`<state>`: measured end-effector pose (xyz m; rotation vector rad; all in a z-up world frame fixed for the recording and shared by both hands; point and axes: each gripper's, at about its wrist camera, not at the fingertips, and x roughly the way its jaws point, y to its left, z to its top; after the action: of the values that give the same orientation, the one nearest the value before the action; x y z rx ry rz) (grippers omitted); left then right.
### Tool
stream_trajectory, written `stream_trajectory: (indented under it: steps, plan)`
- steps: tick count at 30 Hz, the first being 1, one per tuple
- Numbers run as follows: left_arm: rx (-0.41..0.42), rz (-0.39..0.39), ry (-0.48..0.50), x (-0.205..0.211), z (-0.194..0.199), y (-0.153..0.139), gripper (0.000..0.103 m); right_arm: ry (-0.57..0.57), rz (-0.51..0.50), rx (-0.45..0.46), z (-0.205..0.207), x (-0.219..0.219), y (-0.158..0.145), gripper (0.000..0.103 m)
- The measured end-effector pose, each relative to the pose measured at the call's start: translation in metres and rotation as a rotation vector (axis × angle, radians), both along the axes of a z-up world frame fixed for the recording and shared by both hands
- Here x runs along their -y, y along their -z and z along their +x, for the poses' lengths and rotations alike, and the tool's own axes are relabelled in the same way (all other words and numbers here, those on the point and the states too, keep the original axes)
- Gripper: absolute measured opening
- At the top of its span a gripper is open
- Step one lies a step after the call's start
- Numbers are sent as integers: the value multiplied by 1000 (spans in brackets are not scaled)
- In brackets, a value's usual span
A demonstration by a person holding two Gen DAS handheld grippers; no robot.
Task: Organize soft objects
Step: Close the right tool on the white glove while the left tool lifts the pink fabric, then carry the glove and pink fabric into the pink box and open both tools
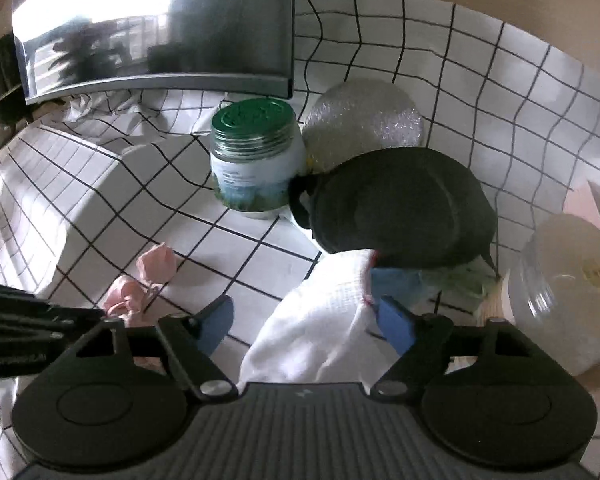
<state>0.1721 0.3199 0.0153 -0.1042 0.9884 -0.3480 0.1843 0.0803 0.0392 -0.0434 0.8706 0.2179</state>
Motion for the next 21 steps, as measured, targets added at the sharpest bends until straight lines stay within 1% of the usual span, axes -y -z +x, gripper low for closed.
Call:
stream_trajectory:
  steps: [1, 2, 3, 4, 5, 6, 7, 10, 12, 14, 21]
  plan:
    - [3, -2, -3, -1, -1, 0, 14, 2, -13, -19, 4, 0, 3, 65]
    - [6, -7, -10, -1, -1, 1, 14, 7, -22, -36, 8, 1, 5, 58]
    - [8, -14, -18, -2, -2, 1, 14, 7, -29, -56, 10, 2, 7, 44]
    - [10, -21, -26, -3, -3, 1, 14, 3, -32, -64, 11, 4, 8, 39]
    - [13, -25, -33, -3, -4, 1, 13, 2, -31, -62, 9, 5, 5, 36]
    - [17, -27, -39, -3, -5, 1, 13, -1, -26, -57, 6, 7, -1, 28]
    - [23, -27, -44, -3, -5, 1, 12, -7, -17, -56, 4, 8, -7, 21]
    - [60, -20, -49, -1, -7, -1, 12, -38, -8, -32, -4, 8, -33, 18]
    - [87, -23, -41, 0, -7, -6, 11, -58, -13, -5, -9, 8, -52, 14]
    - [113, -14, -37, 1, -6, -15, 11, -77, 0, 22, -13, 10, -71, 13]
    - [258, 10, -15, 10, 3, -70, 10, -88, 65, 138, -15, 41, -140, 13]
